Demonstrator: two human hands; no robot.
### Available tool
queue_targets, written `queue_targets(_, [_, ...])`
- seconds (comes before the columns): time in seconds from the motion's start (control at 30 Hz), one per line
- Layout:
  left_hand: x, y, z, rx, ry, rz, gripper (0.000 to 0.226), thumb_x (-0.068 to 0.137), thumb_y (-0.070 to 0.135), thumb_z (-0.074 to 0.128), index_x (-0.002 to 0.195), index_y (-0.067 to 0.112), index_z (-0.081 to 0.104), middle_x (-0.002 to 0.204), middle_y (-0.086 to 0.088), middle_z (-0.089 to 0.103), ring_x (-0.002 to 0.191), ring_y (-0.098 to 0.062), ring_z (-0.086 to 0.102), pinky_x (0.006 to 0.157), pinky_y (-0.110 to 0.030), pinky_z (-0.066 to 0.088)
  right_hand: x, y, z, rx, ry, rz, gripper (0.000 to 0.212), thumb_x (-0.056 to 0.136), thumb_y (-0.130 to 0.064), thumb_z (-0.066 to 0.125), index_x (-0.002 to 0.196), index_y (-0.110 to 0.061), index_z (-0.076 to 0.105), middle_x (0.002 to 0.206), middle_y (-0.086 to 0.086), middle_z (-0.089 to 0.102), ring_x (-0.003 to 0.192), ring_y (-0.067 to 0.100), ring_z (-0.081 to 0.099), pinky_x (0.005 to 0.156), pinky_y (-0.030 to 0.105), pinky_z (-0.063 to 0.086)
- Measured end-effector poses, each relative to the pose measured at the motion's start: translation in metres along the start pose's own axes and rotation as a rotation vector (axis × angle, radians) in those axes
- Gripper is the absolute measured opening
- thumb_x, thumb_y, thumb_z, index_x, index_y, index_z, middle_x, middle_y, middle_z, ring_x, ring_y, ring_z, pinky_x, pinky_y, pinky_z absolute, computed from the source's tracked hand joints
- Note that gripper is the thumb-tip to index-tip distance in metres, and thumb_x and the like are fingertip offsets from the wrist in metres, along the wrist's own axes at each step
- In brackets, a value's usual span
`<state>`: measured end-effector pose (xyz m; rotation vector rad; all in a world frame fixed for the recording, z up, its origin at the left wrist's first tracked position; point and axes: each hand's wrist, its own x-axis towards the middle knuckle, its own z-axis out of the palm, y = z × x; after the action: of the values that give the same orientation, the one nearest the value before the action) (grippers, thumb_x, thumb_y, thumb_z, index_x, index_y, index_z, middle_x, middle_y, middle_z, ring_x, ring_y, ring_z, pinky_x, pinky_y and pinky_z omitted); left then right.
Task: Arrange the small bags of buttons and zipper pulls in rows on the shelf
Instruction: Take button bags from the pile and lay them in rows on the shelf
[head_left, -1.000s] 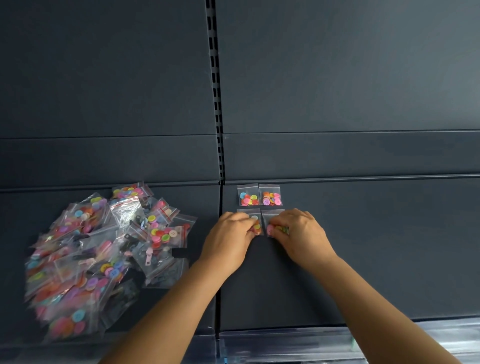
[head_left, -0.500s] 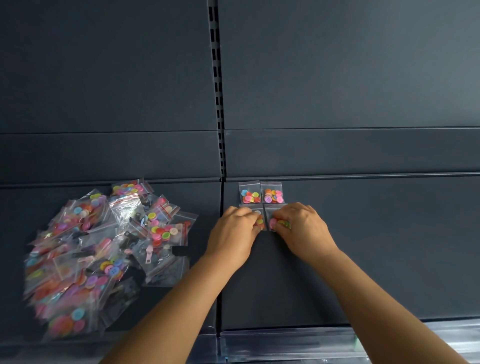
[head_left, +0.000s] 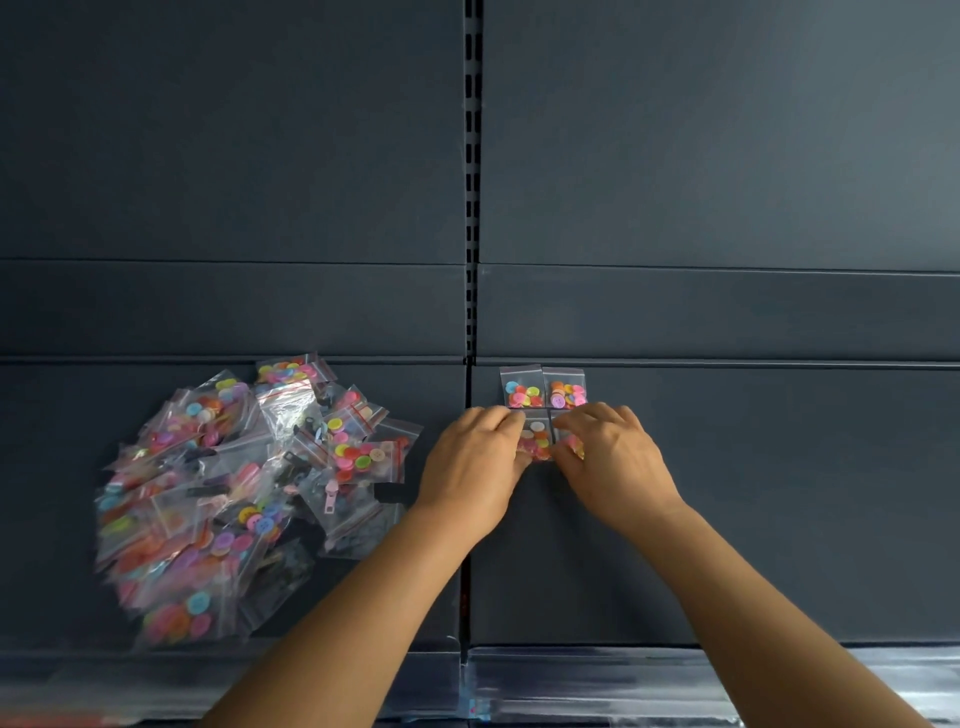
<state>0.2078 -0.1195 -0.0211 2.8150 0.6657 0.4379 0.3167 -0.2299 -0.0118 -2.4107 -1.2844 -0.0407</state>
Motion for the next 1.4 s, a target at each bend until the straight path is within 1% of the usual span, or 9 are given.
queue_targets(0.13, [-0.014,-0.016,-0.023,-0.006,0.037,-0.033,0.05,0.095,0.033,0.05,0.141,0.019,0.038,0.139,0.003,0.047,0.127,-0.017,0.04,0.102,-0.03,0.035,0.003,-0.026,0.0,0.038,0.031,-0.059,0.04,0.092,-0.031,0.054,0.13,-0.018,0.052,0.124,0.0,0.059,0.117,0.023,0.046,0.095,0.031,0.037])
queue_targets(0.3, [-0.032,-0.059,-0.05,0.012,0.066,-0.144,0.051,0.095,0.031,0.051,0.142,0.02,0.036,0.137,0.0,0.048,0.126,-0.019,0.041,0.1,-0.032,0.037,0.013,-0.067,0.011,0.109,-0.032,-0.128,0.04,0.092,-0.03,0.054,0.129,-0.018,0.047,0.117,-0.001,0.06,0.113,0.021,0.044,0.083,0.026,0.036])
queue_targets(0.53, [-0.05,-0.118,-0.061,0.174,-0.073,-0.19,0.043,0.099,0.022,0.041,0.142,0.02,0.038,0.15,0.001,0.035,0.136,-0.02,0.032,0.114,-0.035,0.026,0.018,-0.116,0.04,0.16,-0.167,-0.161,0.038,0.093,-0.027,0.052,0.13,-0.019,0.051,0.125,0.004,0.058,0.119,0.026,0.046,0.092,0.035,0.045])
queue_targets(0.8, [-0.056,-0.137,-0.067,0.146,-0.01,-0.13,0.029,0.099,0.026,0.04,0.113,0.017,0.064,0.115,0.003,0.061,0.107,-0.017,0.046,0.093,-0.031,0.039,0.022,-0.14,0.062,0.128,-0.194,-0.069,0.027,0.091,-0.036,0.055,0.11,-0.018,0.059,0.102,0.005,0.057,0.104,0.025,0.049,0.079,0.03,0.042])
queue_targets(0.93, [-0.053,-0.146,-0.067,0.105,-0.019,-0.2,0.036,0.098,0.027,0.043,0.133,0.019,0.05,0.125,-0.001,0.057,0.116,-0.021,0.043,0.098,-0.033,0.036,0.026,-0.149,0.066,0.138,-0.218,-0.003,0.014,0.089,-0.035,0.056,0.083,-0.022,0.056,0.083,-0.002,0.049,0.095,0.022,0.047,0.074,0.025,0.033])
queue_targets(1.0, [-0.051,-0.15,-0.064,0.115,-0.074,-0.21,0.049,0.097,0.028,0.045,0.144,0.02,0.033,0.137,0.001,0.049,0.125,-0.022,0.037,0.104,-0.035,0.031,0.027,-0.153,0.069,0.15,-0.242,0.012,0.029,0.088,-0.035,0.056,0.065,-0.029,0.041,0.076,-0.003,0.046,0.092,0.022,0.045,0.073,0.026,0.031])
queue_targets(1.1, [-0.049,-0.156,-0.06,0.123,-0.113,-0.23,0.057,0.095,0.027,0.049,0.147,0.024,0.026,0.142,0.004,0.044,0.129,-0.022,0.032,0.102,-0.037,0.027,0.03,-0.158,0.072,0.187,-0.237,0.059,0.012,0.085,-0.033,0.062,0.082,-0.023,0.055,0.089,0.003,0.054,0.095,0.024,0.048,0.077,0.03,0.04])
queue_targets(1.27, [-0.046,-0.164,-0.059,-0.015,-0.069,-0.29,0.057,0.089,0.028,0.06,0.141,0.026,0.038,0.123,0.004,0.061,0.121,-0.024,0.038,0.094,-0.038,0.029,0.031,-0.164,0.074,0.294,-0.18,0.138,0.013,0.082,-0.023,0.067,0.084,-0.02,0.055,0.077,-0.008,0.057,0.07,0.009,0.053,0.053,0.018,0.038])
queue_targets(1.4, [-0.048,-0.167,-0.064,-0.191,0.052,-0.321,0.042,0.084,0.028,0.068,0.125,0.025,0.056,0.101,0.008,0.067,0.109,-0.022,0.048,0.093,-0.038,0.039,0.028,-0.166,0.072,0.418,-0.106,0.205,0.013,0.082,-0.016,0.065,0.079,-0.024,0.056,0.069,-0.013,0.057,0.062,0.003,0.053,0.05,0.013,0.035])
